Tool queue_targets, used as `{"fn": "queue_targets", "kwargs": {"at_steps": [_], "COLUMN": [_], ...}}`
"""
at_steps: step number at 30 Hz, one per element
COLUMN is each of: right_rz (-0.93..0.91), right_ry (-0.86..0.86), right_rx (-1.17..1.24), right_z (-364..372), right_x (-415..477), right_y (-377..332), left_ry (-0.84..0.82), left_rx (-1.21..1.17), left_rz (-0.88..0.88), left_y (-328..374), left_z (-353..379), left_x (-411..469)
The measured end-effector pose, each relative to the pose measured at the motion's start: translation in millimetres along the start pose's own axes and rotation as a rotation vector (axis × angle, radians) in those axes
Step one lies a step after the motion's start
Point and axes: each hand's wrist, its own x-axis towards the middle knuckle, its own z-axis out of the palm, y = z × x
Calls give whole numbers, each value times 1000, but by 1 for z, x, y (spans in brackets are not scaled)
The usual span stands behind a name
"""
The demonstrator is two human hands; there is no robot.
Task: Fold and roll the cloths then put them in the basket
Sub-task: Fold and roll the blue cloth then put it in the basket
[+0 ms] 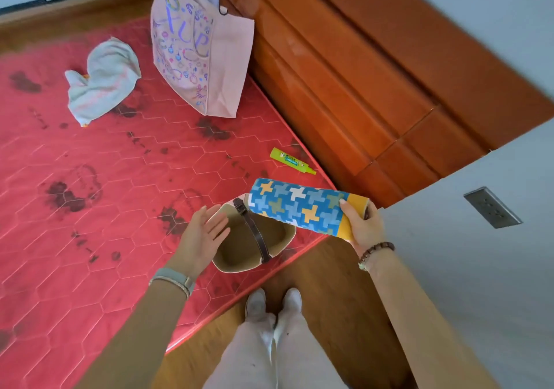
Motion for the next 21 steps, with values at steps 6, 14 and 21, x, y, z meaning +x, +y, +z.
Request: {"fn": "queue_targets", "kwargs": {"at_steps": [6,14,21], "right_rz": [-3,-10,-85], "right_ry": [57,4,-139], "right_rx": [-210,-369,-531], "right_z": [-1,30,75], "right_x": [37,88,110], "right_y": [16,31,53], "left_ry": [121,251,330], "left_rx": [-41,-167,-195], "left_rz": [-22,26,39], "left_y": [-14,-38,-72], "left_z": [-24,-41,-48], "left_x": [7,-3,-24]}}
